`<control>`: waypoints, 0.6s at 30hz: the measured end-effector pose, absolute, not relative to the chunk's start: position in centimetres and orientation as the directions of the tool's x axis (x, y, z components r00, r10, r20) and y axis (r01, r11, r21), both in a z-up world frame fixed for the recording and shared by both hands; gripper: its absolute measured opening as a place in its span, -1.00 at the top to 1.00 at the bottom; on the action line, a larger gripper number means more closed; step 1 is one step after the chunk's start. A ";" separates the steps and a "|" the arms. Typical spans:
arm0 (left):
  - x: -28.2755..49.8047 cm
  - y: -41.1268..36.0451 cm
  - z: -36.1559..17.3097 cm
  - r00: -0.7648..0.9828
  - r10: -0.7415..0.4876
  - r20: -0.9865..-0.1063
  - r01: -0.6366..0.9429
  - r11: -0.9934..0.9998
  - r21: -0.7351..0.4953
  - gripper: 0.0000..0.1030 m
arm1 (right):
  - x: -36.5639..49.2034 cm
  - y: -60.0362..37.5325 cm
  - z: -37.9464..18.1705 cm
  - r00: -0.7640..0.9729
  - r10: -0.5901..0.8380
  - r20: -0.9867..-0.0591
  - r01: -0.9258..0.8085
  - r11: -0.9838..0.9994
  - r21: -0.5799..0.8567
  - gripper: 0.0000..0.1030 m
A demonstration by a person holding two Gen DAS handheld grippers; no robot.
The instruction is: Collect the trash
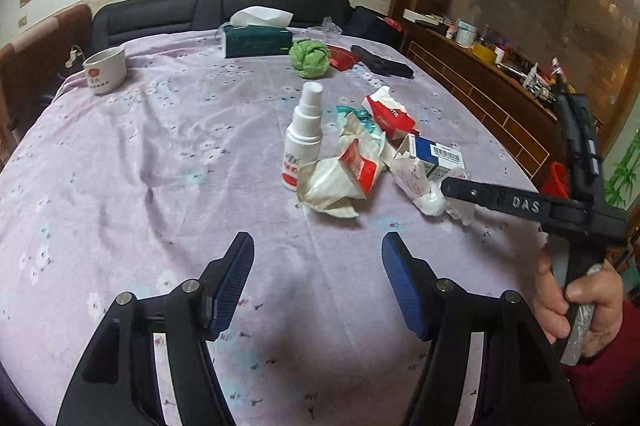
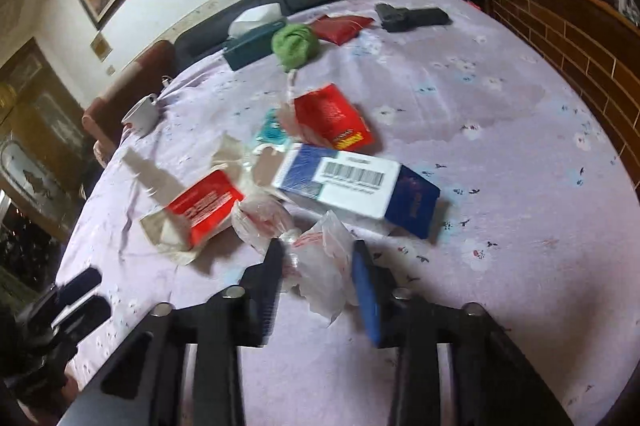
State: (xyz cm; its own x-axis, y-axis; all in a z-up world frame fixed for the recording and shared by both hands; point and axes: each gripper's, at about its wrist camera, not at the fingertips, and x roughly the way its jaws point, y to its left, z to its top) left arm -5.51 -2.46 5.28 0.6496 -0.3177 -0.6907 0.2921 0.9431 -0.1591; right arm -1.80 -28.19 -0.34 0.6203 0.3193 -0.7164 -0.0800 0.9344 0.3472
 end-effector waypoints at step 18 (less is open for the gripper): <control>3.7 -12.6 2.5 0.597 -0.082 -0.798 0.370 0.911 0.183 -0.31 | -8.5 -33.1 1.4 0.696 0.347 -0.629 -0.079 0.907 0.413 0.38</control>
